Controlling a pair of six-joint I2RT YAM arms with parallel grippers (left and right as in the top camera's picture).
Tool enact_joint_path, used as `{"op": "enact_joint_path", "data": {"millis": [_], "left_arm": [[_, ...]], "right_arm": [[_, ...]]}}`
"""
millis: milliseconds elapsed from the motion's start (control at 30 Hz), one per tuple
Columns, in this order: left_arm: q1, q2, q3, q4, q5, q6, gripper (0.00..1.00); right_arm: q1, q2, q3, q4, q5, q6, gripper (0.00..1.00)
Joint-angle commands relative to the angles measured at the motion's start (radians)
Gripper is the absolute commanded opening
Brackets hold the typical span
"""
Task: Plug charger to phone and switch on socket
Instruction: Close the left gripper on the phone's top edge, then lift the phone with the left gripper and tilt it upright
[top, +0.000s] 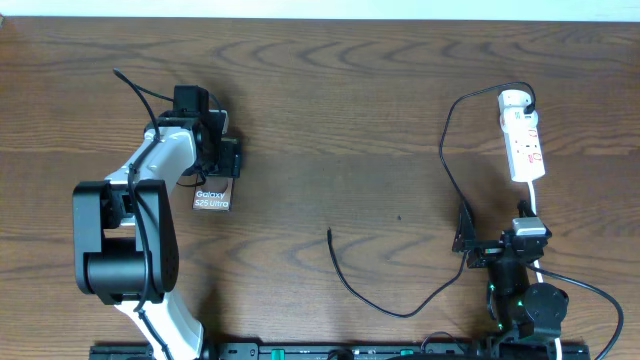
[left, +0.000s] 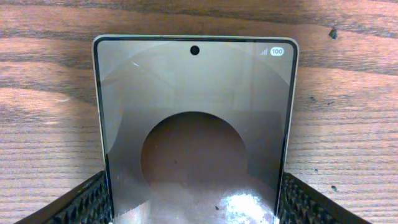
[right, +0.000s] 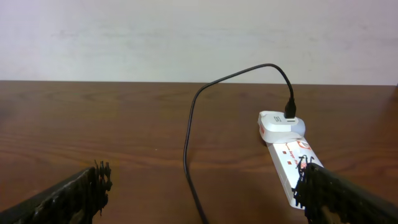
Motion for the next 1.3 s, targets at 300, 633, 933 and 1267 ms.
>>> {"op": "enact_joint_path", "data": {"millis": [300,633,933,1267], "left_arm": [[-0.006,0.029,-0.005,-0.006,0.013,0.002,0.62],[-0.006,0.028,-0.004,-0.002,0.013,0.002,0.12],[-0.006,-0.111,0.047,-0.036,0.044,-0.006,0.07],[-0.005,-0.396,0.047,-0.038,0.118,-0.184,0.07]], "right_arm": [[0.002,-0.005,-0.001,-0.005,0.0,0.014,0.99],[0.002,-0.005,-0.001,-0.004,0.001,0.014,0.99],[0.002,-0.005,-0.001,-0.005,0.0,0.014,0.99],[0.002,-0.005,-0.001,-0.004,0.001,0.014,0.99]]}}
